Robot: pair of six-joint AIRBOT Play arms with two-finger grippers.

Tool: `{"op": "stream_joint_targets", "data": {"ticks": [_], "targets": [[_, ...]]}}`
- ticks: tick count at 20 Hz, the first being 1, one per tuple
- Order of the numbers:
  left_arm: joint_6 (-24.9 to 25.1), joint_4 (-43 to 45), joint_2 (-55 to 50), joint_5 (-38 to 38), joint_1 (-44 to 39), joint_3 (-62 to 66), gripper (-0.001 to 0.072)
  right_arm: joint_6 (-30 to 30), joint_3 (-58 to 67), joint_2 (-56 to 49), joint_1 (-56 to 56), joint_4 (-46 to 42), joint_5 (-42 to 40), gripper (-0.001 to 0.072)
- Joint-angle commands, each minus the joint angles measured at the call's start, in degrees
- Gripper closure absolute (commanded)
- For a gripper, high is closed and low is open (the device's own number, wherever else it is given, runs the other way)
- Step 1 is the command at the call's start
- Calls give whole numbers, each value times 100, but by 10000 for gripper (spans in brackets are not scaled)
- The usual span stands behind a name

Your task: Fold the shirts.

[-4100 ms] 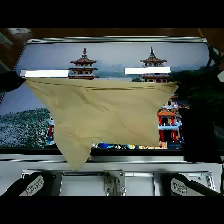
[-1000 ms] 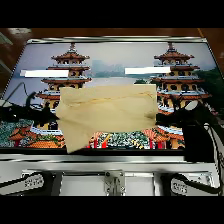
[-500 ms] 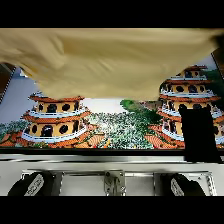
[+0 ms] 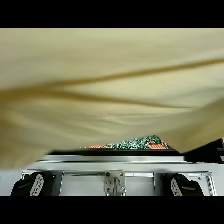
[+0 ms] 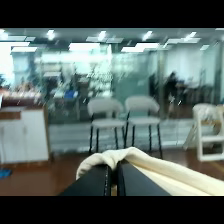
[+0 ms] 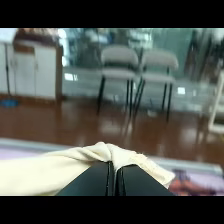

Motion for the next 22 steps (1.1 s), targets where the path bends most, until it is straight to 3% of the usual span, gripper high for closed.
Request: {"op": "stream_joint_targets", "data": {"ticks": [1,5,8,11,13,18,22], "targets": [[-197,444,-26,-1123,2,-90,666,186,63,-284,2,-459,1353,655],[-170,448,-295,-2188,2,-1266,666,422,-348,-1281,2,-529,3377,656],[-170,382,-623,-2168,2,-2726,666,417,-1423,-2013,2,-743,3189,656],[70,374,-1421,-1530,-31,-4159,665,422,-2509,-2964,9,-551,1803,656],[138,229,-2332,-748,-210,-4651,665,420,-2719,-3893,15,52,763,656],[975,-903,-4739,1158,-907,-4068,665,374,-2704,-5449,514,603,-2210,656],[1165,-1047,-5912,2627,-1471,-3403,665,348,-2704,-6030,872,573,-4334,656]]}}
